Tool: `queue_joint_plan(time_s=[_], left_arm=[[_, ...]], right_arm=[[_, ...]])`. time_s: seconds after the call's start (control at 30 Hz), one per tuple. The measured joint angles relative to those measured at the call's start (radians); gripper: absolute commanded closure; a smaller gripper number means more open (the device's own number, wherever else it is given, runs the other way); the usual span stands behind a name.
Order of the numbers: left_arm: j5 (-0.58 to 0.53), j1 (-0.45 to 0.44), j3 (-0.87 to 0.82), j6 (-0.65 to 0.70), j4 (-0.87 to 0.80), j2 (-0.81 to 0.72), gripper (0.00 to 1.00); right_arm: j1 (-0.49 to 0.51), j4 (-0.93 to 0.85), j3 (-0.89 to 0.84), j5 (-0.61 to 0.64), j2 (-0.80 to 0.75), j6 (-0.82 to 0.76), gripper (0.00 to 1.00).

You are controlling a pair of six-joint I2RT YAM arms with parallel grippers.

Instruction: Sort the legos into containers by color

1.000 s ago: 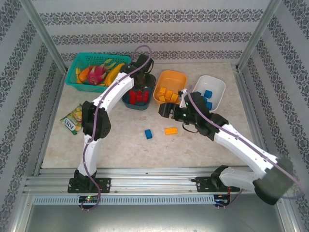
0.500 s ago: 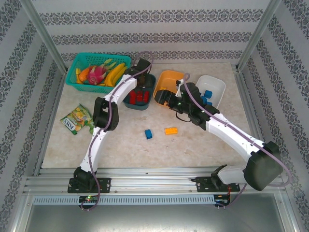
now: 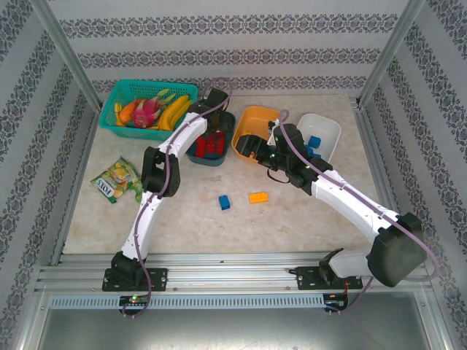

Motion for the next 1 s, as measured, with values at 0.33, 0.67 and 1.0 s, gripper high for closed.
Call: queue_joint_plan(time_s=[0.33, 0.67, 1.0], left_arm=[[0.004, 0.000, 0.025, -0.050, -0.101, -0.192, 0.17], [0.082, 0.005, -0.590, -0.098, -0.124, -0.889, 0.18], [0.310, 0.005, -1.477, -0.186, -0.098, -1.561, 0.19]], right_arm=[[-0.027, -0.046, -0.005, 0.050, -0.031, -0.060, 0.17], [0.114, -0.154, -0.062, 0.130, -0.070, -0.212, 0.19], [0.303, -0.283, 0.007, 0.164, 0.157, -0.272, 0.20]])
